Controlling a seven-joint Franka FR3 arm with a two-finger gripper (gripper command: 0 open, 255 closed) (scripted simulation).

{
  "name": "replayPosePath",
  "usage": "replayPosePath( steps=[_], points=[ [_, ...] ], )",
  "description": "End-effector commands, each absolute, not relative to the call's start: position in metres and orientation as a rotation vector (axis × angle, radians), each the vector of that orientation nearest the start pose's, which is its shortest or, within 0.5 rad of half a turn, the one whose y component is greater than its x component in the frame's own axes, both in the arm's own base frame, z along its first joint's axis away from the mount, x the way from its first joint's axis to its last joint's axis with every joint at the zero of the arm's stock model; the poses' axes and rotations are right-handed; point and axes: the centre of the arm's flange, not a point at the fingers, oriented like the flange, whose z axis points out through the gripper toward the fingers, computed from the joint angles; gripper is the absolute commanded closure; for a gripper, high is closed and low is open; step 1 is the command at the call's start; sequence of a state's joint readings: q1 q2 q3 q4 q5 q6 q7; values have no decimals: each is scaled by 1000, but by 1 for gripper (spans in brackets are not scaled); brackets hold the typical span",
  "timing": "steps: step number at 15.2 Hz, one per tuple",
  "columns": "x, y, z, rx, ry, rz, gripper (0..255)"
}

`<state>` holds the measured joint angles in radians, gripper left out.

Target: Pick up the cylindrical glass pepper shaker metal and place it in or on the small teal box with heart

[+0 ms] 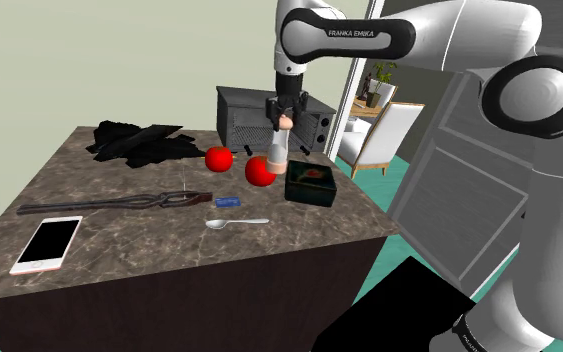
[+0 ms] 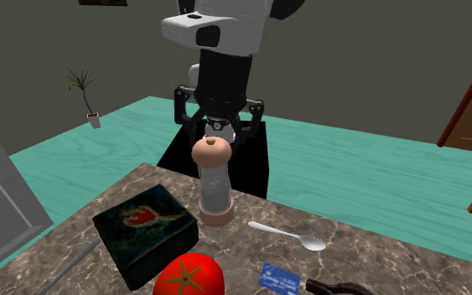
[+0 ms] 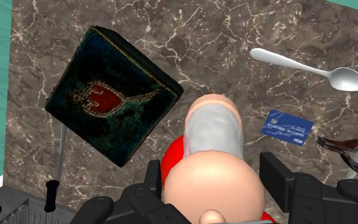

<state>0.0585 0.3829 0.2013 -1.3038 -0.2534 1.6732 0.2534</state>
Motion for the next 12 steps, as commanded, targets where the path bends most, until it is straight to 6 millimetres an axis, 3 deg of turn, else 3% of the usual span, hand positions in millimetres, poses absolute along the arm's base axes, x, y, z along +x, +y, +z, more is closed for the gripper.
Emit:
replayPosePath(
  steps=[1, 6, 12],
  points=[
    [660, 125, 541, -3314, -32, -63, 255],
    [660, 125, 564, -3314, -32, -63, 255],
    [651, 52, 593, -3314, -32, -63, 255]
  ],
)
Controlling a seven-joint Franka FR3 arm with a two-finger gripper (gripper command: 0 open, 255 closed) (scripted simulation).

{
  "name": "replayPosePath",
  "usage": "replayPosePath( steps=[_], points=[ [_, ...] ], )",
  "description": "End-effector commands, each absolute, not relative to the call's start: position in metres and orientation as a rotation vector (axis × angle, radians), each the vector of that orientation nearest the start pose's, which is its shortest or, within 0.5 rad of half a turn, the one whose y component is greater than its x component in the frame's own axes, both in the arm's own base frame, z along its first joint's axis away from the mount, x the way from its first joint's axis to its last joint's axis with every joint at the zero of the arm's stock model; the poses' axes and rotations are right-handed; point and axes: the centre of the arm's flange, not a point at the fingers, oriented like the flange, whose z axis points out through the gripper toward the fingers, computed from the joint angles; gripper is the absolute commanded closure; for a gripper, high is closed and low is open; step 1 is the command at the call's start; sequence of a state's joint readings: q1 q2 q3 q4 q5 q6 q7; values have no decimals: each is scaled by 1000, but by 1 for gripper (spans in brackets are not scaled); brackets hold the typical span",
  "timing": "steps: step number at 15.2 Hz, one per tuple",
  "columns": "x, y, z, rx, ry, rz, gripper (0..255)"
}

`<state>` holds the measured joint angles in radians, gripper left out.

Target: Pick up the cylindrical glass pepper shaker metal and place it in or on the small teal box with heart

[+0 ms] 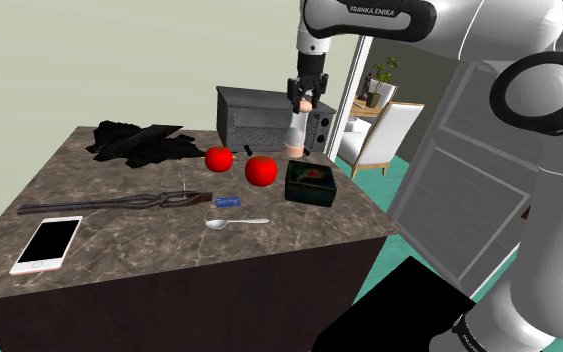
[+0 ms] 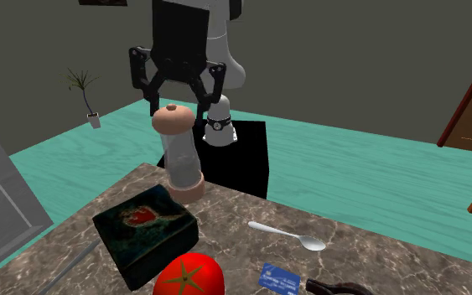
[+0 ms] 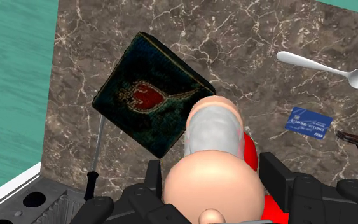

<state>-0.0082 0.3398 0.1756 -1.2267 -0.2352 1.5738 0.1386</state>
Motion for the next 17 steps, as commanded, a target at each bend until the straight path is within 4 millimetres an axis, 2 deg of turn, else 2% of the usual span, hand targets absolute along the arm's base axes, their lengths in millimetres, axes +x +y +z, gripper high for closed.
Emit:
replayPosePath(
  steps=[1, 9, 17],
  points=[
    [649, 40, 597, -3314, -32, -63, 255],
    [637, -54, 634, -3314, -32, -63, 255],
    [637, -54, 592, -3314, -32, -63, 255]
  ],
)
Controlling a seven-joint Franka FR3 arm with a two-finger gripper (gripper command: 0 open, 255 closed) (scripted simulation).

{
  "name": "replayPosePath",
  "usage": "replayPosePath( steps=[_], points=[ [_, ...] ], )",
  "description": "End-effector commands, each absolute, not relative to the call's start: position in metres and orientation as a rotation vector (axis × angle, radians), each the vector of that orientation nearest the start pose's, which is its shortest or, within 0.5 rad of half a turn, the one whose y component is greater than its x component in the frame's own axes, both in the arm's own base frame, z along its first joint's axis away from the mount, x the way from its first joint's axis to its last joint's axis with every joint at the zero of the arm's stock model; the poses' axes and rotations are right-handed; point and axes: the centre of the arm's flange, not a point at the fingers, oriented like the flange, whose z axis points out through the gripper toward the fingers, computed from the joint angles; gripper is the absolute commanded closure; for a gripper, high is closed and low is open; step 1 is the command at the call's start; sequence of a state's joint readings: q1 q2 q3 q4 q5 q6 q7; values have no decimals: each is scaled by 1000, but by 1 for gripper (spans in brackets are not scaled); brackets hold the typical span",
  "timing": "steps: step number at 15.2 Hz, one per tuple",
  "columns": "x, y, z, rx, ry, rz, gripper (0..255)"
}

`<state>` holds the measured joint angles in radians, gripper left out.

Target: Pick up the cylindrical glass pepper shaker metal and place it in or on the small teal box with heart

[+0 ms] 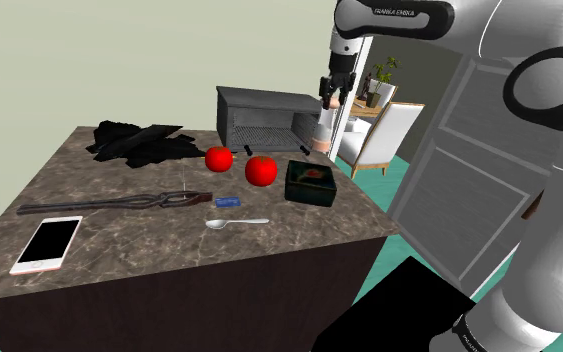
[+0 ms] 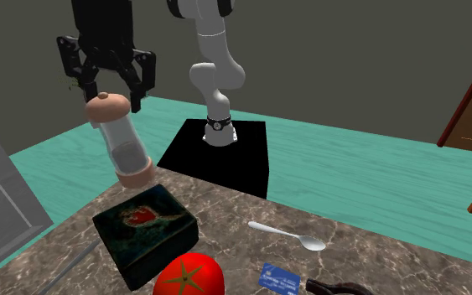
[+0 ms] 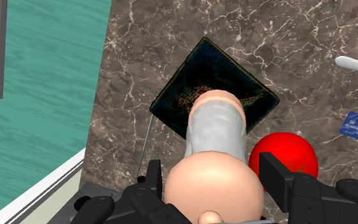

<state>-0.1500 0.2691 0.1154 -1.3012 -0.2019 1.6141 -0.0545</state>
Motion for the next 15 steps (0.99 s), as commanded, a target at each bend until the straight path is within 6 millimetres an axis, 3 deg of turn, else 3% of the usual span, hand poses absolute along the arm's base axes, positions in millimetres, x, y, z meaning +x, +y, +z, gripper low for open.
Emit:
replayPosePath(
  steps=[1, 15],
  points=[
    [637, -54, 587, -3314, -32, -63, 255],
    [637, -54, 513, -3314, -32, -63, 255]
  ],
)
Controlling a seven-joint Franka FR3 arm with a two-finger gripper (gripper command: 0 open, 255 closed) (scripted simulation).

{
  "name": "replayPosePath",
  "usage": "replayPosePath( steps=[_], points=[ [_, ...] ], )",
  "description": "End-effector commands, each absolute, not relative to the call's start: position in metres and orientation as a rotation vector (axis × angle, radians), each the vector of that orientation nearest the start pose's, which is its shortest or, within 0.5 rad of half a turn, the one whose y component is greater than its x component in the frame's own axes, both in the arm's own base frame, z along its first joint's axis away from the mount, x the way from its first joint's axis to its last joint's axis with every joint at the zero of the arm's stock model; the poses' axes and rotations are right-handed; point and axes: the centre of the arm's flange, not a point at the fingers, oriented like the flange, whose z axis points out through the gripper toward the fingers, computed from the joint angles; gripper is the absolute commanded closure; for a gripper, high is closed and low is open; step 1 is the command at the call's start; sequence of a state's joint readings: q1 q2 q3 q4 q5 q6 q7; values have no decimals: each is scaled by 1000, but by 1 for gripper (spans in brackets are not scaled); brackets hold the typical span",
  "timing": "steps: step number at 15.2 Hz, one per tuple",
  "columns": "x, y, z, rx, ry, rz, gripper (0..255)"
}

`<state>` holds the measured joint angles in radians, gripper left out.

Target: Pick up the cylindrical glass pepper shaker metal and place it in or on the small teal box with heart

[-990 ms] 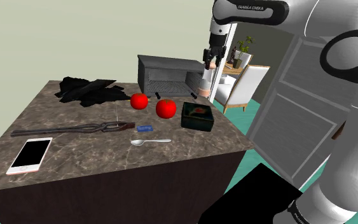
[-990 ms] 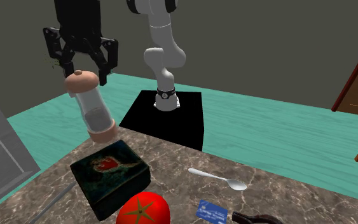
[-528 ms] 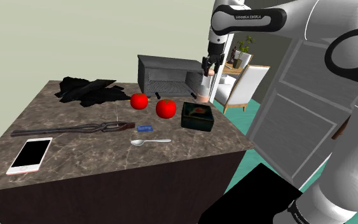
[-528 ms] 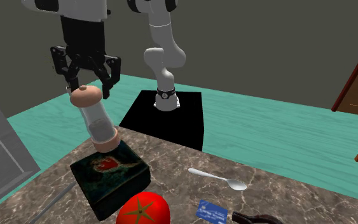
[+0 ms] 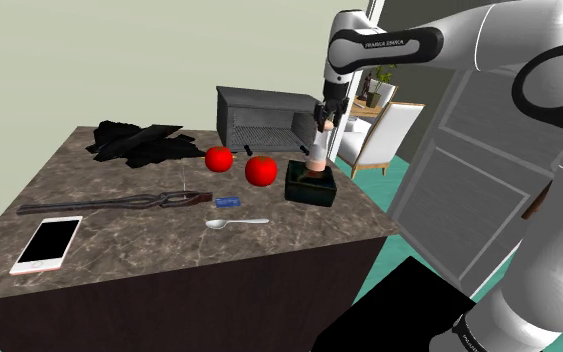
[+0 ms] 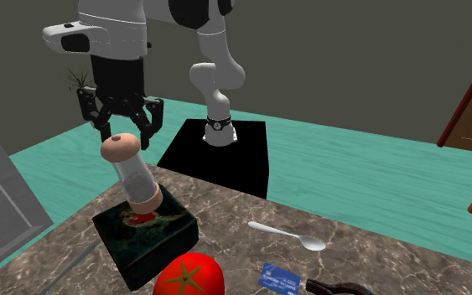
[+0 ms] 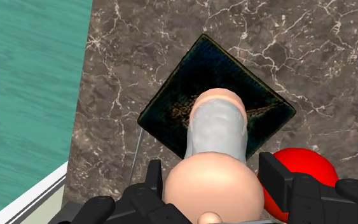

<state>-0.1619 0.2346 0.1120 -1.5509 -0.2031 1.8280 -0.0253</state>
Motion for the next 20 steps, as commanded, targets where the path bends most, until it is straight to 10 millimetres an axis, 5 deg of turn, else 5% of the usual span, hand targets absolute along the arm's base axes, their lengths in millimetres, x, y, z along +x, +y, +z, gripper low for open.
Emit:
replayPosePath(
  steps=[1, 3, 11, 12, 17, 20],
  points=[
    [637, -54, 508, -3314, -32, -63, 255],
    [637, -54, 494, -3314, -32, -63, 255],
    [637, -54, 494, -3314, -32, -63, 255],
    [637, -54, 494, -3314, -32, -63, 0],
    [637, -54, 494, -3314, -32, -63, 0],
    [635, -48, 533, -3314, -32, -63, 0]
  ],
)
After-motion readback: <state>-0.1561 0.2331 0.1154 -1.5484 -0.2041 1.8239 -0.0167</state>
